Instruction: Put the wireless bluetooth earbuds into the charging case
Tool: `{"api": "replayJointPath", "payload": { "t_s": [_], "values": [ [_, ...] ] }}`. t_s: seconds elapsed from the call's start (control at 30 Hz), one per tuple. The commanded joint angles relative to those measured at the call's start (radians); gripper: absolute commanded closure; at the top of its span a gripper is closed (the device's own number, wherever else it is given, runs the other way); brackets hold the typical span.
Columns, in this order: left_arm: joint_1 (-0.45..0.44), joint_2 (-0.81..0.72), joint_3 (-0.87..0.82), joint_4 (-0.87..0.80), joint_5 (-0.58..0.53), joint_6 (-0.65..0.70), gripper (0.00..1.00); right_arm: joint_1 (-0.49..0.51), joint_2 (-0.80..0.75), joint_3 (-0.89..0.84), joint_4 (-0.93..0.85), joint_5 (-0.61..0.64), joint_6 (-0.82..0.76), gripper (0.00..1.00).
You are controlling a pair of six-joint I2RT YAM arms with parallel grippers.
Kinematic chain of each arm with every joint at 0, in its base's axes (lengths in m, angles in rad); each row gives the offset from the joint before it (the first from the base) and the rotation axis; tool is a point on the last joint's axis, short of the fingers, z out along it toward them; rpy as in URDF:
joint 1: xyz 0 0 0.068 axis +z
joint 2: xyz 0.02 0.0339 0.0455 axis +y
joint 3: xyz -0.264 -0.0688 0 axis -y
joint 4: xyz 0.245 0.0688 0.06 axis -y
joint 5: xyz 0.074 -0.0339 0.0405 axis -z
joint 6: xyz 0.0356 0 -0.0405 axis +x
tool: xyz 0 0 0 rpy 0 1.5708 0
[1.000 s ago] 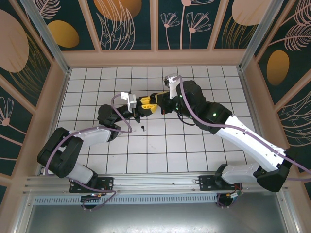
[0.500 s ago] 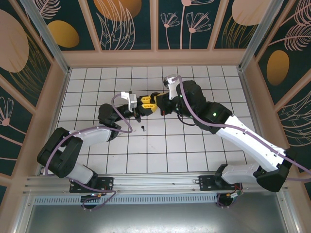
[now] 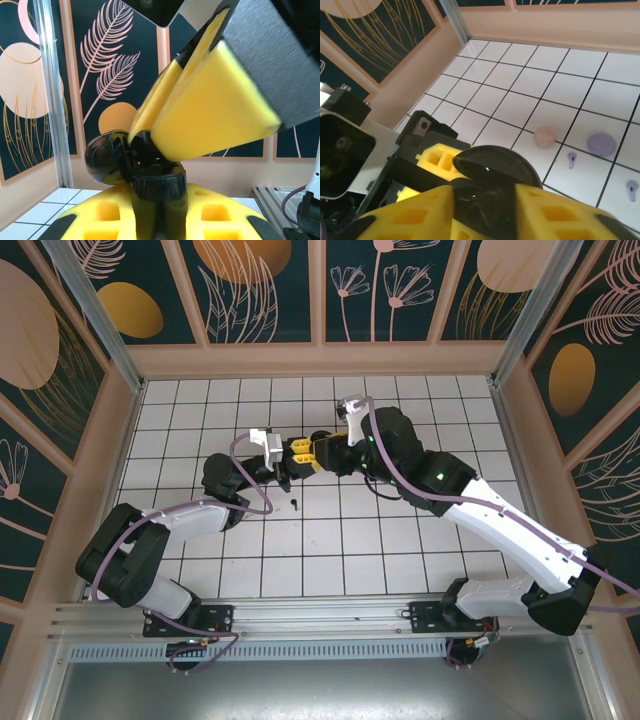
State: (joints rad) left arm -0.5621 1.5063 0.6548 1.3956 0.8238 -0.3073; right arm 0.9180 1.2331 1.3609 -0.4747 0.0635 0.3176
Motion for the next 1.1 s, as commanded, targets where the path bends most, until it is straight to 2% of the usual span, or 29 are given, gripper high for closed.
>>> {"api": "replayJointPath", "payload": {
  "t_s": [0.0, 0.13, 0.23, 0.4, 0.47, 0.6, 0.8, 0.93, 1.07],
  "values": [
    [-0.007, -0.023, 0.015, 0.027, -0.004, 0.022, 1.00, -0.002, -0.009, 0.059, -0.010, 0.055, 0.012, 0.48],
    [-0.007, -0.020, 0.009, 0.032, -0.008, 0.022, 1.00, -0.009, -0.034, 0.105, -0.010, 0.077, 0.025, 0.34],
    [-0.007, -0.020, 0.005, 0.036, -0.014, 0.024, 1.00, -0.019, -0.047, 0.123, -0.018, 0.082, 0.043, 0.30],
    [-0.007, -0.024, -0.010, 0.050, -0.039, 0.034, 1.00, -0.028, -0.031, 0.124, -0.061, 0.099, 0.064, 0.29],
    [-0.007, -0.036, -0.031, 0.065, -0.087, 0.050, 1.00, -0.030, -0.032, 0.098, -0.060, 0.106, 0.071, 0.29],
    [-0.007, -0.086, -0.089, 0.074, -0.252, 0.121, 1.00, -0.040, -0.054, 0.010, -0.045, 0.127, 0.129, 0.29],
    [-0.007, -0.179, -0.180, 0.085, -0.512, 0.232, 1.00, -0.058, -0.098, -0.225, 0.043, 0.072, 0.240, 0.30],
    [-0.007, -0.201, -0.207, 0.098, -0.581, 0.254, 1.00, -0.059, -0.016, -0.320, 0.108, 0.003, 0.263, 0.33],
    [-0.005, -0.215, -0.223, 0.111, -0.628, 0.252, 1.00, -0.059, 0.151, -0.317, 0.135, -0.041, 0.248, 0.40]
  ]
}}
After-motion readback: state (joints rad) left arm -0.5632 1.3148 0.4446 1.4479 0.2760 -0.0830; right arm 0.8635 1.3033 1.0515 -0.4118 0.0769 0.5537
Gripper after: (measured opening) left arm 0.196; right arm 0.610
